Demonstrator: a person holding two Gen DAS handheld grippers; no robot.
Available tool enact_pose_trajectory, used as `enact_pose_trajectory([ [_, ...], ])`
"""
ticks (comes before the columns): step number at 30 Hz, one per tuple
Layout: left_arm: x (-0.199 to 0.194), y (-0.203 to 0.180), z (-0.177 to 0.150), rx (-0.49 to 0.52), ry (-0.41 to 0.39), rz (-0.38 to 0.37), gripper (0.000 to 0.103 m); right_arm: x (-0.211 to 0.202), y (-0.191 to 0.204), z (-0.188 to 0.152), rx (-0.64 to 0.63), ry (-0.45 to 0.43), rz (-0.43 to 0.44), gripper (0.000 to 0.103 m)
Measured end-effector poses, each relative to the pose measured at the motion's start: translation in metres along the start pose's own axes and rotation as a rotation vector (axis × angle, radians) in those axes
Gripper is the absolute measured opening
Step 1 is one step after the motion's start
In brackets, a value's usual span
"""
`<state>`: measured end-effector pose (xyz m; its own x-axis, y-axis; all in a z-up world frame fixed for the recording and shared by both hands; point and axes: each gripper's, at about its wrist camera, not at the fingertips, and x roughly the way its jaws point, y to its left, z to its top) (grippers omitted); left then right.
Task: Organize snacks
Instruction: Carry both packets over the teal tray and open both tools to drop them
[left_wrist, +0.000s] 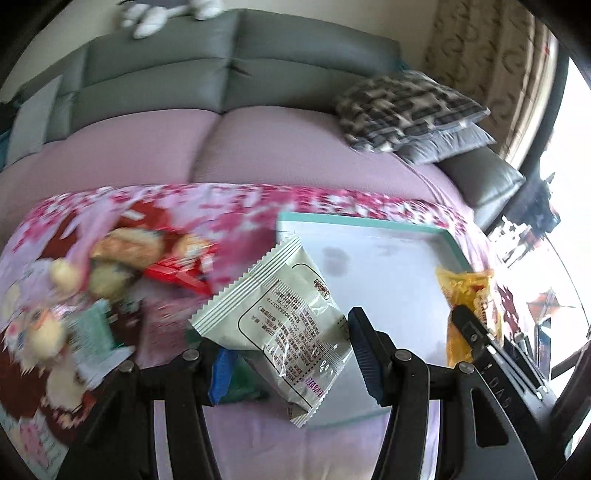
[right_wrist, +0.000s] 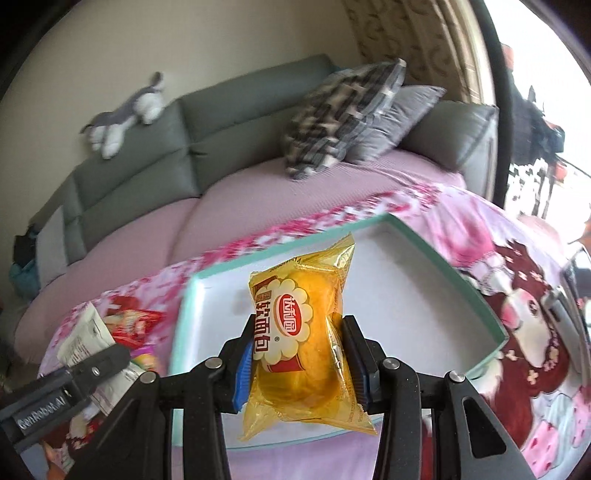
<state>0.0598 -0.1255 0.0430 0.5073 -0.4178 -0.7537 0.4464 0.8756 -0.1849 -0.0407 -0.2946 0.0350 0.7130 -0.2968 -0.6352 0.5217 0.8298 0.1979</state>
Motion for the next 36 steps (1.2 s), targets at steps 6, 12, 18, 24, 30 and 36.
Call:
enact_pose_trajectory([
  [6, 0.044, -0.034, 0.018, 0.087, 0.061, -0.017, 0.059, 0.022, -0.031, 0.005, 0.029, 0.047, -0.081, 0.046],
  [12, 0.08, -0.049, 0.033, 0.114, 0.105, -0.036, 0.059, 0.037, -0.052, 0.01, 0.07, 0.071, -0.105, 0.046],
  [18, 0.111, -0.053, 0.041, 0.115, 0.144, -0.02, 0.059, 0.05, -0.062, 0.014, 0.09, 0.084, -0.121, 0.046],
  [24, 0.127, -0.057, 0.046, 0.114, 0.158, -0.008, 0.06, 0.06, -0.07, 0.017, 0.102, 0.092, -0.137, 0.046],
  [30, 0.125, -0.059, 0.046, 0.095, 0.162, -0.003, 0.083, 0.064, -0.071, 0.018, 0.089, 0.102, -0.143, 0.046],
  [36, 0.1, -0.068, 0.05, 0.104, 0.116, 0.019, 0.094, 0.056, -0.068, 0.023, 0.071, 0.091, -0.143, 0.053],
])
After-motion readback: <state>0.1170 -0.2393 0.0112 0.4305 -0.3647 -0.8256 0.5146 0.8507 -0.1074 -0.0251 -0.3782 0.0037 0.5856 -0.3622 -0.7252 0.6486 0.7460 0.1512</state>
